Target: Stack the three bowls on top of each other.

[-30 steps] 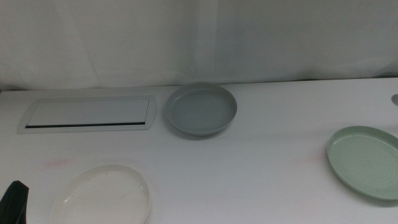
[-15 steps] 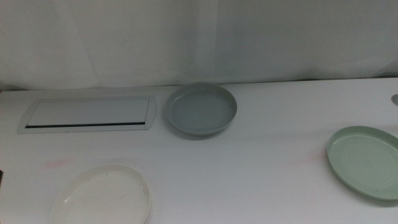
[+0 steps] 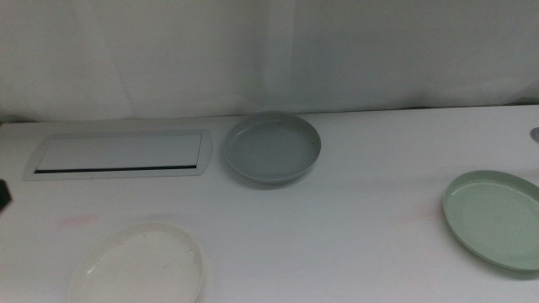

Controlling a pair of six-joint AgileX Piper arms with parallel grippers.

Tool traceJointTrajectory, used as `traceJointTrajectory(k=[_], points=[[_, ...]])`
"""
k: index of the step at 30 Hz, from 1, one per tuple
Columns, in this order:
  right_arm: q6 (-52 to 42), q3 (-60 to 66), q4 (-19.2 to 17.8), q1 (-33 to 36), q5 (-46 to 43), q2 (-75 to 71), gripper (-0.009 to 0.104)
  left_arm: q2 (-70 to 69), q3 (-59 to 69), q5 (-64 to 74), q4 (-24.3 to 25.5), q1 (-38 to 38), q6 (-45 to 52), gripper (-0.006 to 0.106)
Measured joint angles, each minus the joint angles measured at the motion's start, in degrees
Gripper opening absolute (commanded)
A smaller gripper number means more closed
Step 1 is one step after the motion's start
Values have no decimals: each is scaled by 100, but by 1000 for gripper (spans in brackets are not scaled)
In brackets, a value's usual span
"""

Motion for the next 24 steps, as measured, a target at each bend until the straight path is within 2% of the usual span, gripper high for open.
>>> traceJointTrajectory(k=[4,9,15,24], points=[[0,0,-12,0,-68,0,103,988,-276,799,-245,0,55,92],[0,0,-74,0,-101,0,103,2192,-287,1058,-308,0,132,92],[0,0,-88,0,-126,0,103,3568,-287,654,-308,0,152,92],[-12,0,-88,0,-206,0,103,4437,478,-668,-308,0,152,92]])
